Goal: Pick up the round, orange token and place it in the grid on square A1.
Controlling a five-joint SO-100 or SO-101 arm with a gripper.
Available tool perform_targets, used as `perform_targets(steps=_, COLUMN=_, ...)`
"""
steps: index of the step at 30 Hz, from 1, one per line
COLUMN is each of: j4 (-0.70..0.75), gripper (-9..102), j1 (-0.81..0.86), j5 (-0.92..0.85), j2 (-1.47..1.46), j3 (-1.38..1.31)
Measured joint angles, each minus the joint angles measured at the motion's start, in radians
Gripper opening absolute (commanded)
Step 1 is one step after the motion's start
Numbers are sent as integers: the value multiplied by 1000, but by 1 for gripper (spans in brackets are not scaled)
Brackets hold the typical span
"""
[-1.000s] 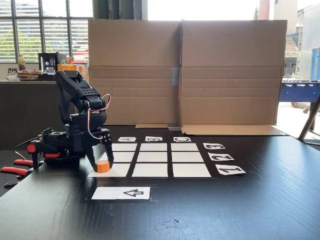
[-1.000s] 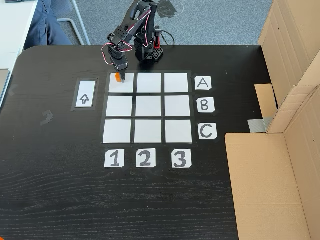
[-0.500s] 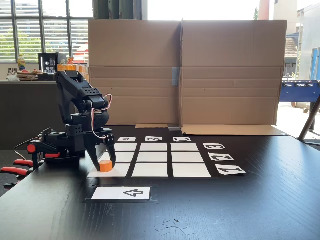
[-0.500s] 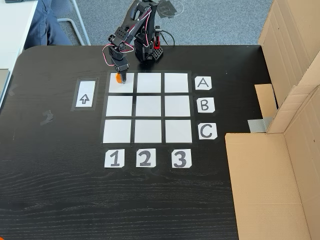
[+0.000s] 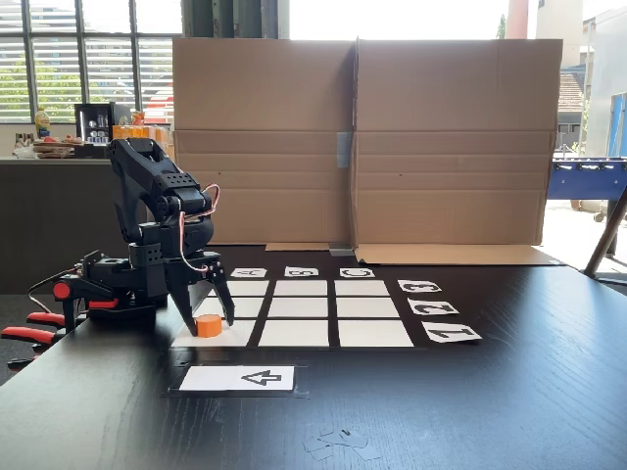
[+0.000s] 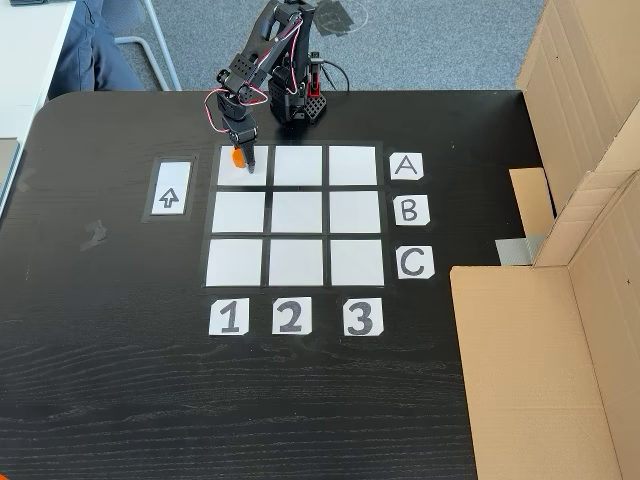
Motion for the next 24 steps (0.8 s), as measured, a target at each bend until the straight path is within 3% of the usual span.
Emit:
perform_targets(steps=13, j4=-61, gripper=36, j1=58, j5=-38, j2=18, j3=-77)
perform_targets(steps=24, j4=-61, gripper=36, j1=267, j5=-75, j2=104, j3=-354)
